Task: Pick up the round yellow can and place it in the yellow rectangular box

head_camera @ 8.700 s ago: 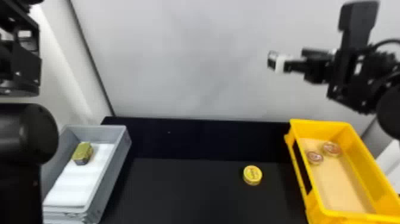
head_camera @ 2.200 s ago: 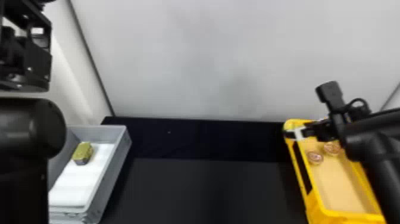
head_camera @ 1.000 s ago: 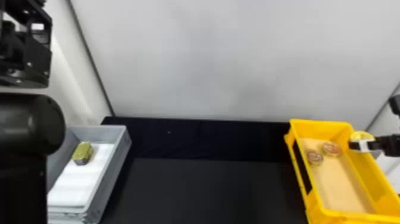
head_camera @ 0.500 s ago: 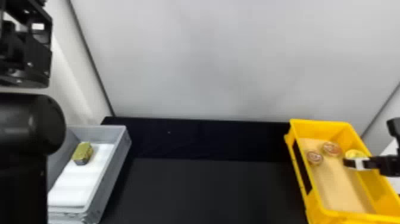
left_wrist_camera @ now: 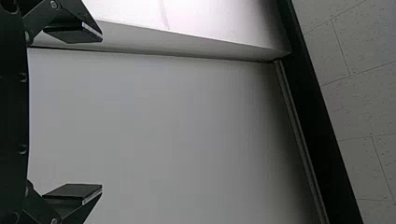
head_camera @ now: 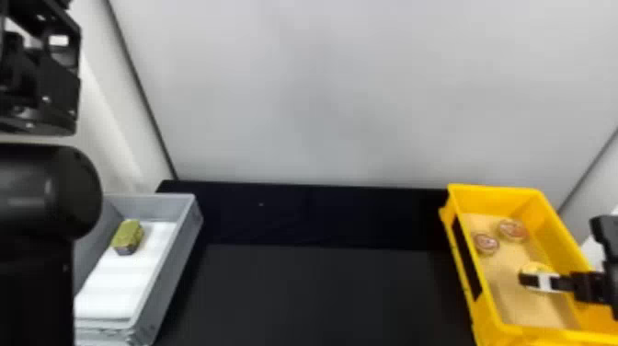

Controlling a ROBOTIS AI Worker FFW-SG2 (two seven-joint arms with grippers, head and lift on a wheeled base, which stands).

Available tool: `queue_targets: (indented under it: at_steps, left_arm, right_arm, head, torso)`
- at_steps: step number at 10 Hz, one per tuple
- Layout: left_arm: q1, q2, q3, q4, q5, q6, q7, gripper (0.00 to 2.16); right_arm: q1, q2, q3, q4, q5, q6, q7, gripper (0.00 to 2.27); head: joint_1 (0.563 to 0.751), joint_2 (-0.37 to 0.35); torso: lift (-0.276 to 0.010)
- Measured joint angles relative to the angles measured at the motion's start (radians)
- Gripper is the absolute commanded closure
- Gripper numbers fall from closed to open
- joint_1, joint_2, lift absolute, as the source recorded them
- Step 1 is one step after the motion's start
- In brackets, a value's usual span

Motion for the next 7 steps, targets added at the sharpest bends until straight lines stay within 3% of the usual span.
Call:
queue_targets:
  at_steps: [5, 7]
  left_arm:
    - [0.000, -0.001, -0.002, 0.000, 0.000, -0.001, 0.000, 0.14]
    - [-0.001, -0.001, -0.002, 0.000, 0.000, -0.002, -0.001, 0.14]
  right_arm:
    - [0.004, -0.012, 0.006, 0.067, -0.034, 0.003, -0.004, 0.60]
    - [0.005, -0.012, 0.009, 0.065, -0.037, 0.024, -0.017, 0.06]
  head:
    - [0.663, 0.054]
    - [0.663, 0.054]
  torso:
    - [-0.007]
    - [-0.007]
